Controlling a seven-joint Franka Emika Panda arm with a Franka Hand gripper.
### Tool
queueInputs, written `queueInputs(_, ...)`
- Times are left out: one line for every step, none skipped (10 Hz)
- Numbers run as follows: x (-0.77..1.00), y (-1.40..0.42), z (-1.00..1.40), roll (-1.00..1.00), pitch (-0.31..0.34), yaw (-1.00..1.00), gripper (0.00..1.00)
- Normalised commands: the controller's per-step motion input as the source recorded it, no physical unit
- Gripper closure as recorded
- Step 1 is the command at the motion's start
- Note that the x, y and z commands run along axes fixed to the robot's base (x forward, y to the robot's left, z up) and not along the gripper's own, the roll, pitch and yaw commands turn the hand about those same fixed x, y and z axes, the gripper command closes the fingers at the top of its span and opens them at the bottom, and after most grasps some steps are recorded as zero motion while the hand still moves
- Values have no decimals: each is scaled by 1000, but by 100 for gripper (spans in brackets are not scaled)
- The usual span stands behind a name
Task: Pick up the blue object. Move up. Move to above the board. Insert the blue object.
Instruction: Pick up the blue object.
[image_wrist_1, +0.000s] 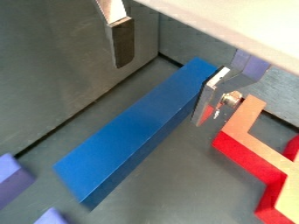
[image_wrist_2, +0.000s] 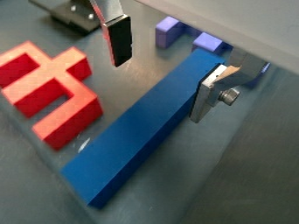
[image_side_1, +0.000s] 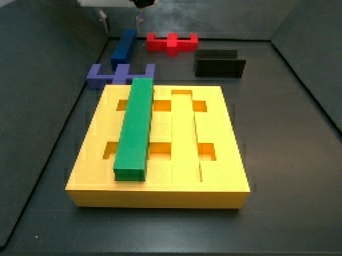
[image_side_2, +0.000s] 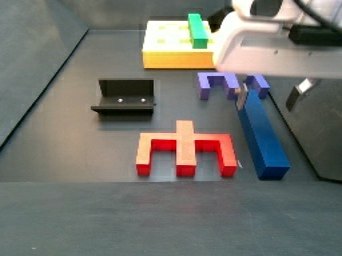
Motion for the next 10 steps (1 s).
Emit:
queueInputs(29, 114, -700, 140, 177, -177, 0)
queueInputs(0, 0, -666, 101, 186, -266, 0)
queueInputs(220, 0, -609, 26, 153, -263, 0)
queueInputs(277, 57, -523, 0, 90, -160, 0)
queueInputs(266, 106, -420, -20, 50, -71, 0)
queueInputs(-49, 249, -423, -83, 0, 0, 0)
queueInputs(-357, 34, -209, -114, -74, 11, 0)
queueInputs(-177, -151, 0, 4, -21, 234, 0)
queueInputs(0, -191, -14, 0, -7, 294, 0)
queueInputs(0, -129, 0, 23, 0, 266, 0)
